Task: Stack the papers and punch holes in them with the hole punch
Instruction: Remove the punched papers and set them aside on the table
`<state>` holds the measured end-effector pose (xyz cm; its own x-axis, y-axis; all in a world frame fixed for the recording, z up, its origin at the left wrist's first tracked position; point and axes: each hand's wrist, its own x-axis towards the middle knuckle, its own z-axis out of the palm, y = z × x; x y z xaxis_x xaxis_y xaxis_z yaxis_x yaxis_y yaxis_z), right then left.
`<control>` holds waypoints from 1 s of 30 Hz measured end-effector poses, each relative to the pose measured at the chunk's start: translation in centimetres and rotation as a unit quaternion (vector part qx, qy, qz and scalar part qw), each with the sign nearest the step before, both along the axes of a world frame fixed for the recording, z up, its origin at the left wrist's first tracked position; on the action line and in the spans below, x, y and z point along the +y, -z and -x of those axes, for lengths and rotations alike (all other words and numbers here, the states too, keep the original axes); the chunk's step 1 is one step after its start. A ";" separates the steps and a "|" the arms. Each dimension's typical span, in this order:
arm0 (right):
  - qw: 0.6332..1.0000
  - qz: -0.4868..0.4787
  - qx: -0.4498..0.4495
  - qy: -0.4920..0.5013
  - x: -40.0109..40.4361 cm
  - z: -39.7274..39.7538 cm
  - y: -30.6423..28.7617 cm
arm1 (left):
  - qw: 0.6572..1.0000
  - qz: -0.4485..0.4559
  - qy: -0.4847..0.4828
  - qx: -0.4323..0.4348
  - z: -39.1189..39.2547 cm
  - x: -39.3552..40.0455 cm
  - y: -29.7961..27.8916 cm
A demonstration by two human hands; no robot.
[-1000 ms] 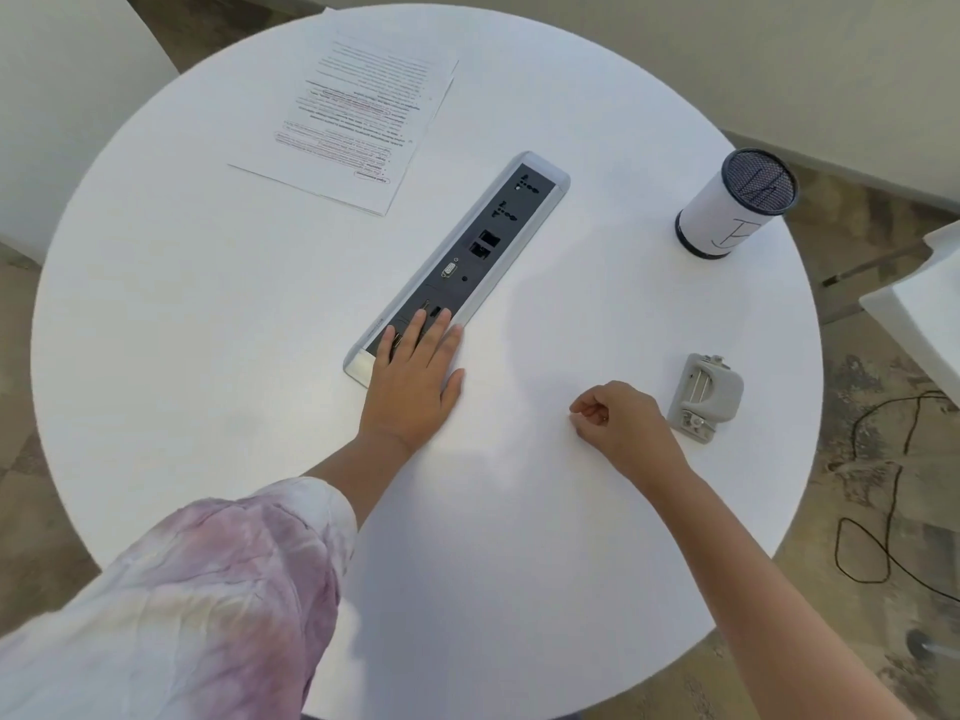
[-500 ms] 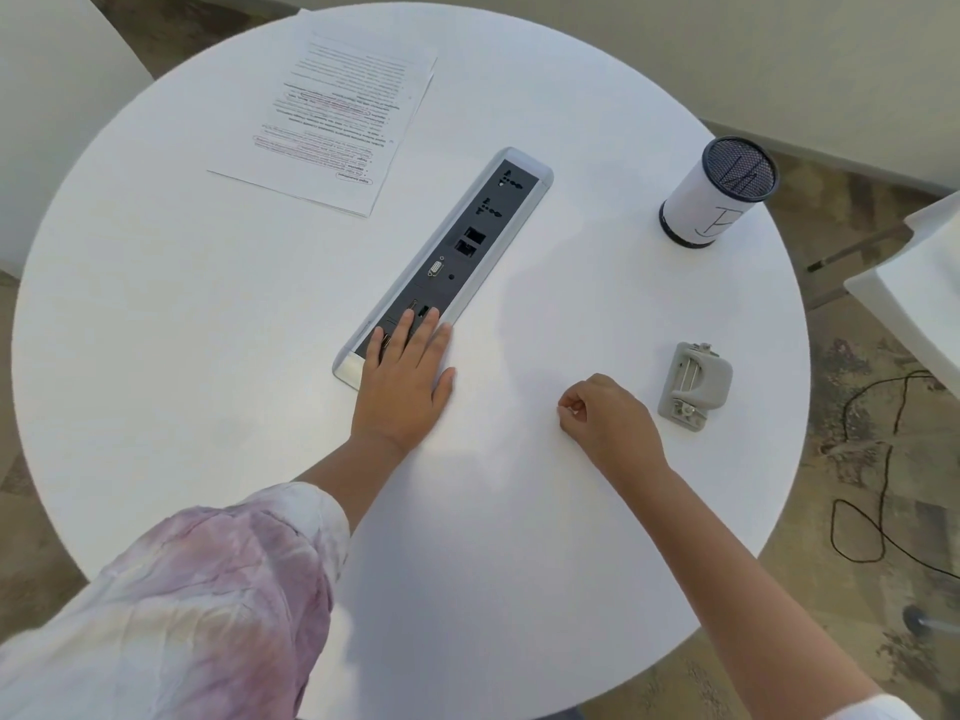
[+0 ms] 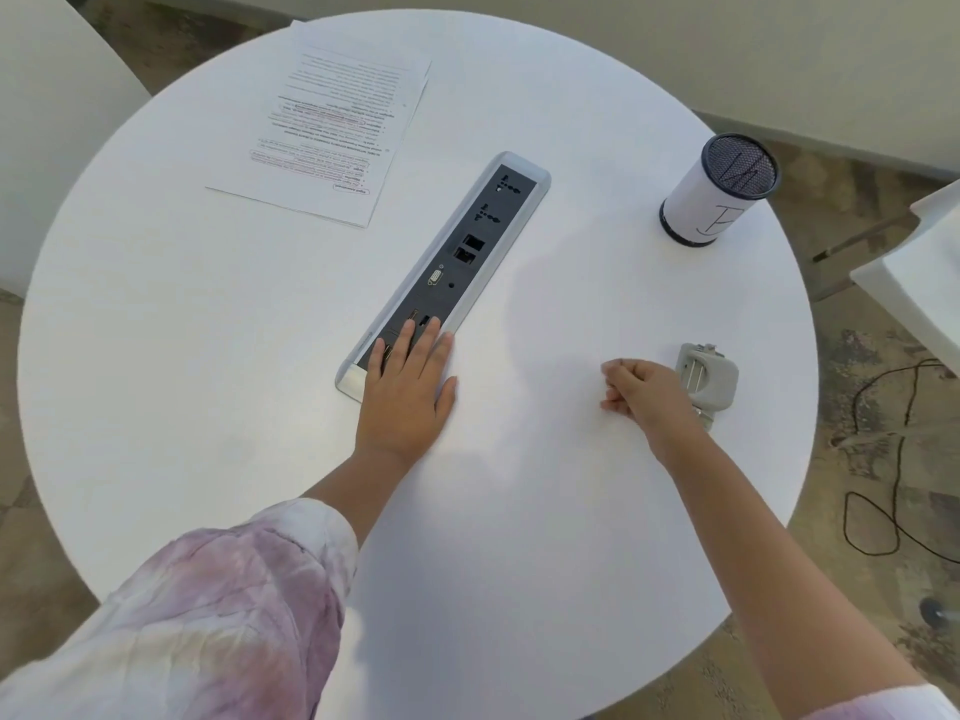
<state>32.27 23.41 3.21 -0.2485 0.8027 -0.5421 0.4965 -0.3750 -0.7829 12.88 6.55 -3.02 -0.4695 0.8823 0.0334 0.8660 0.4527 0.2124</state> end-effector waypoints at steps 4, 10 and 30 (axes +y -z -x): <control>0.998 -0.053 -0.001 0.046 2.3 0.9 -2.2 | 1.000 0.000 -0.001 -0.002 -0.1 0.0 -0.1; 0.988 -0.147 0.007 0.053 8.8 1.6 -6.8 | 1.000 0.011 0.003 -0.006 0.0 0.1 -0.3; 0.956 -0.270 -0.104 0.052 23.4 3.5 -7.0 | 0.999 0.027 -0.011 -0.014 0.1 0.3 -0.7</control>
<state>28.75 46.77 10.20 -0.0846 0.9939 -0.0702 0.6448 0.0009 -0.7643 12.73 6.83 -2.29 -0.4886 0.8721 -0.0278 0.8500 0.4829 0.2103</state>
